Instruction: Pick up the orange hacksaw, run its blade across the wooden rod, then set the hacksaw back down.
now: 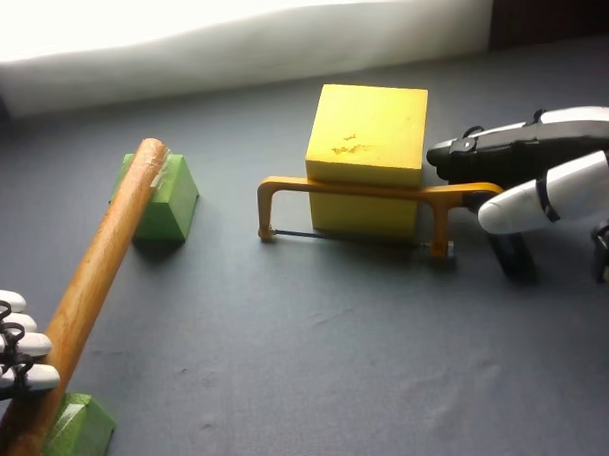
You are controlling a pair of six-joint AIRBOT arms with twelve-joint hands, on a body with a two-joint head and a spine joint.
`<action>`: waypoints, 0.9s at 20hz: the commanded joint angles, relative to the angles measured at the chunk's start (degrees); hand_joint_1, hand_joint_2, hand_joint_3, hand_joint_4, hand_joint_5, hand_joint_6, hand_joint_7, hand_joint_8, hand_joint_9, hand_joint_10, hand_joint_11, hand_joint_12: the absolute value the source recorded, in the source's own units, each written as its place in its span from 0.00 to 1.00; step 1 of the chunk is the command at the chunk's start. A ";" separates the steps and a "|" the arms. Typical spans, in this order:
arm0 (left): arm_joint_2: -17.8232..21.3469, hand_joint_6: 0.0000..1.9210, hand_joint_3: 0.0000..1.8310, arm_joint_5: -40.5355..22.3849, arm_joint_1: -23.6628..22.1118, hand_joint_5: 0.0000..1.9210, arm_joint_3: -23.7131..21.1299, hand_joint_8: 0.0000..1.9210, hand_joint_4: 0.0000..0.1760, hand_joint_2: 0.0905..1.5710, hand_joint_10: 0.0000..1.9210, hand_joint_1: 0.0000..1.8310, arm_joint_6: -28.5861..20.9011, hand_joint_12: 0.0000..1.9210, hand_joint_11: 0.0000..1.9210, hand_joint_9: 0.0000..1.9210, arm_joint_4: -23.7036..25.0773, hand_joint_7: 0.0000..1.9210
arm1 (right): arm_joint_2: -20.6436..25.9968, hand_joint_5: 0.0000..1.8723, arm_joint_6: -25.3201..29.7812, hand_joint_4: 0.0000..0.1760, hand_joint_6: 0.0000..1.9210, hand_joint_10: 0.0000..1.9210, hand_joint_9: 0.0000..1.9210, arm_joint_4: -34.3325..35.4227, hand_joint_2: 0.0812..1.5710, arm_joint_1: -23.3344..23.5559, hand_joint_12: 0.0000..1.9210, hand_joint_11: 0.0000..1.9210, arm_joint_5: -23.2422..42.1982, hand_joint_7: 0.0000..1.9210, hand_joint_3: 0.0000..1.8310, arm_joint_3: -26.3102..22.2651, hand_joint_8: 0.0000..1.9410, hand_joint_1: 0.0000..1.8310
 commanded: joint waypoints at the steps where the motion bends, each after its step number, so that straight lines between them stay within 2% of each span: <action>1: 0.52 0.00 0.00 -2.79 -0.34 0.03 0.11 0.00 0.00 0.80 0.00 0.00 -0.14 0.00 0.00 0.00 -2.07 0.01 | -0.17 0.12 -0.15 0.00 0.00 0.00 0.12 3.22 0.71 0.87 0.49 0.00 3.00 0.11 0.00 0.09 0.00 0.59; 4: 0.52 0.00 0.00 -2.79 -0.15 0.02 -0.54 0.00 0.00 0.80 0.00 0.00 -0.66 0.00 0.00 0.00 -2.05 0.00 | -0.98 0.12 -1.56 0.00 0.00 0.00 0.11 3.69 0.71 1.61 0.48 0.00 1.62 0.10 0.00 0.10 0.00 0.59; 6: 0.48 0.00 0.00 -2.76 0.33 0.02 -0.71 0.00 0.00 0.80 0.00 0.00 -0.82 0.00 0.00 0.00 -2.03 0.00 | -1.65 0.12 -2.40 0.00 0.00 0.00 0.13 4.61 0.72 1.96 0.51 0.00 1.00 0.11 0.00 0.09 0.00 0.59; 7: 0.43 0.00 0.00 -2.52 0.67 0.03 -0.72 0.00 0.00 0.80 0.00 0.00 -0.84 0.00 0.00 0.00 -2.03 0.01 | -2.07 0.10 -4.01 0.00 0.00 0.00 0.11 6.58 0.72 1.97 0.47 0.00 0.88 0.10 0.00 0.08 0.00 0.58; 9: 0.32 0.00 0.00 -2.08 0.85 0.03 -0.72 0.00 0.00 0.80 0.00 0.00 -0.85 0.00 0.00 0.00 -2.03 0.01 | -2.82 0.12 -7.12 0.00 0.00 0.00 0.12 10.18 0.71 2.06 0.51 0.00 0.75 0.11 0.00 0.04 0.00 0.60; 12: 0.11 0.00 0.00 -2.07 1.00 0.02 -0.77 0.00 0.00 0.80 0.00 0.00 -0.88 0.00 0.00 0.00 -2.03 0.00 | -3.09 0.12 -7.06 0.00 0.00 0.00 0.13 11.05 0.71 2.33 0.53 0.00 -0.23 0.11 0.00 -1.24 0.00 0.59; 18: 0.00 0.00 0.00 -2.07 1.29 0.02 -1.62 0.00 0.00 0.80 0.00 0.00 -1.95 0.00 0.00 0.00 -2.03 0.00 | -3.01 0.11 -6.42 0.00 0.00 0.00 0.13 11.25 0.71 2.41 0.53 0.00 -1.14 0.10 0.00 -4.34 0.00 0.59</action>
